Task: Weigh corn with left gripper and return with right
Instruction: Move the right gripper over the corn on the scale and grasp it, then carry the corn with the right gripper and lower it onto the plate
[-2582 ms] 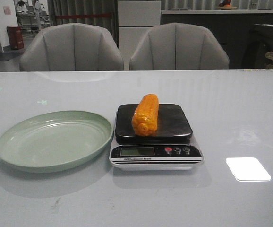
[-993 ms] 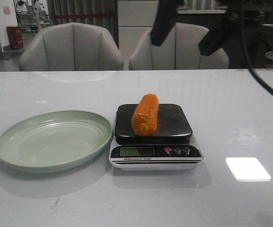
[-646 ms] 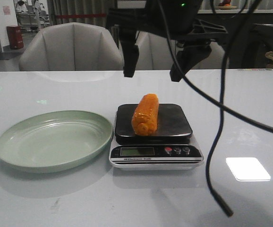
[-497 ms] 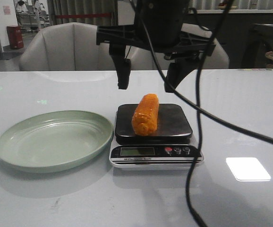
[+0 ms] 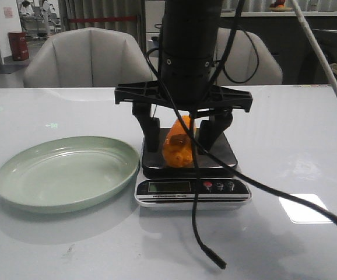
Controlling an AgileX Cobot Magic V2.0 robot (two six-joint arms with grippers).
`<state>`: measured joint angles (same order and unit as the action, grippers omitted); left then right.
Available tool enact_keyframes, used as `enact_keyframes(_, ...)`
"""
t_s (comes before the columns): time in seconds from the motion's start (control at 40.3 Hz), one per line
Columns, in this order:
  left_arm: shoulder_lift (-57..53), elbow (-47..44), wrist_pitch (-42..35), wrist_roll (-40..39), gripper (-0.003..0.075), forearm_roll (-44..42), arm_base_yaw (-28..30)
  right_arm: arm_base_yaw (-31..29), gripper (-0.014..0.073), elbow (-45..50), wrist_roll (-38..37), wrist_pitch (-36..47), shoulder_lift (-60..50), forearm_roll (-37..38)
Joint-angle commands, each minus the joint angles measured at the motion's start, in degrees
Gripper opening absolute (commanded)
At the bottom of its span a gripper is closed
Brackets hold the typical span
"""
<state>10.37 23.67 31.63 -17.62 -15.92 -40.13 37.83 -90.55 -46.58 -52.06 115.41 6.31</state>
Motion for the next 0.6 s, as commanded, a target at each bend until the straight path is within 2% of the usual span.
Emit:
enact_keyframes(0.0, 0.6, 1.6, -4.3, -0.2, 0.0114, -0.1, -0.4, 0.1, 0.0386, -1.9, -0.2, 1.2, -2.0, -0.6)
enact_keyframes(0.05, 0.6, 1.6, -4.3, -0.2, 0.0114, -0.1, -0.4, 0.1, 0.0322, -1.9, 0.1, 1.1, -1.7, -1.8)
enact_keyframes(0.149, 0.6, 1.6, -4.3, -0.2, 0.0114, -0.1, -0.4, 0.1, 0.0261, -2.3, 0.9, 1.1, -1.5, -2.8)
enact_keyframes(0.372, 0.4, 1.6, -4.3, -0.2, 0.0114, -0.1, -0.4, 3.7, 0.0259, -9.2, 4.9, 0.7, -1.5, -3.6)
enact_keyframes(0.571, 0.4, 1.6, -4.3, -0.2, 0.0114, -0.1, -0.4, 8.9, 0.0259, -11.3, 5.4, 8.6, -0.7, -4.8)
